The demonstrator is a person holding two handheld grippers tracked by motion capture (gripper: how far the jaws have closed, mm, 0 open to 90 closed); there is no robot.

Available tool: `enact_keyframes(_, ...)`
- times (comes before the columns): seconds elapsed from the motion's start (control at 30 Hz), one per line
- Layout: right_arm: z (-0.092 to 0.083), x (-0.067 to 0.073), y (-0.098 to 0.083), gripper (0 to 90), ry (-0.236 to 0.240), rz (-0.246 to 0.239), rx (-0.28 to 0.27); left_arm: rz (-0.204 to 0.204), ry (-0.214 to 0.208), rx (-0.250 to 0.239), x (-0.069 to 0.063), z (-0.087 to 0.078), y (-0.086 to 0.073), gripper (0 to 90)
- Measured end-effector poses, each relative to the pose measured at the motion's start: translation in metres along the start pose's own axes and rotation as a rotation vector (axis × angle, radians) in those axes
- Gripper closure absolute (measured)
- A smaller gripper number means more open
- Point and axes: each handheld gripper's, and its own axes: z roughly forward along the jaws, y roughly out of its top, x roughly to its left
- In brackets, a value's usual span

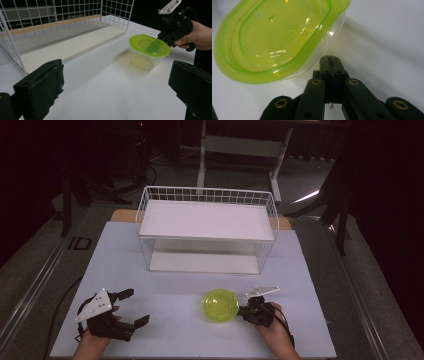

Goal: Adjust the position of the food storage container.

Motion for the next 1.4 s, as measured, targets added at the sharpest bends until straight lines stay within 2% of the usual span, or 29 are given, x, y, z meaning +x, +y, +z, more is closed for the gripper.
enact_keyframes(0.1,0.003,0.003,0.002,90.0,0.016,0.000,0.007,0.001,-0.001,0.001,0.000,0.000,0.000,0.9)
enact_keyframes(0.2,0.003,0.002,0.002,90.0,-0.005,-0.004,0.011,0.001,0.000,0.000,0.000,0.000,0.000,0.9)
enact_keyframes(0.33,0.002,-0.001,0.001,90.0,0.004,0.025,-0.005,-0.003,0.000,-0.002,0.000,0.000,0.000,0.9)
enact_keyframes(0.43,0.004,0.001,0.001,90.0,0.008,0.017,-0.001,0.000,-0.001,-0.002,0.000,0.000,0.000,0.9)
enact_keyframes(0.67,0.013,0.010,0.006,90.0,0.036,0.009,0.010,-0.001,-0.004,-0.003,0.000,0.001,0.001,0.9)
enact_keyframes(0.73,0.018,0.014,0.009,90.0,0.057,0.018,0.005,-0.004,-0.004,-0.006,0.001,0.001,0.001,0.9)
enact_keyframes(0.93,0.031,0.024,0.014,90.0,0.077,-0.002,0.033,0.001,-0.007,-0.002,0.000,0.001,0.001,0.9)
enact_keyframes(1.13,0.040,0.031,0.019,90.0,0.092,-0.001,0.030,-0.002,-0.009,-0.005,0.001,0.002,0.001,0.9)
enact_keyframes(1.27,0.040,0.032,0.020,90.0,0.081,-0.011,0.033,0.001,-0.015,-0.002,0.000,0.003,0.001,0.8)
enact_keyframes(1.4,0.029,0.031,0.020,89.9,0.027,-0.031,0.020,-0.001,-0.019,0.000,-0.001,0.003,0.001,0.9)
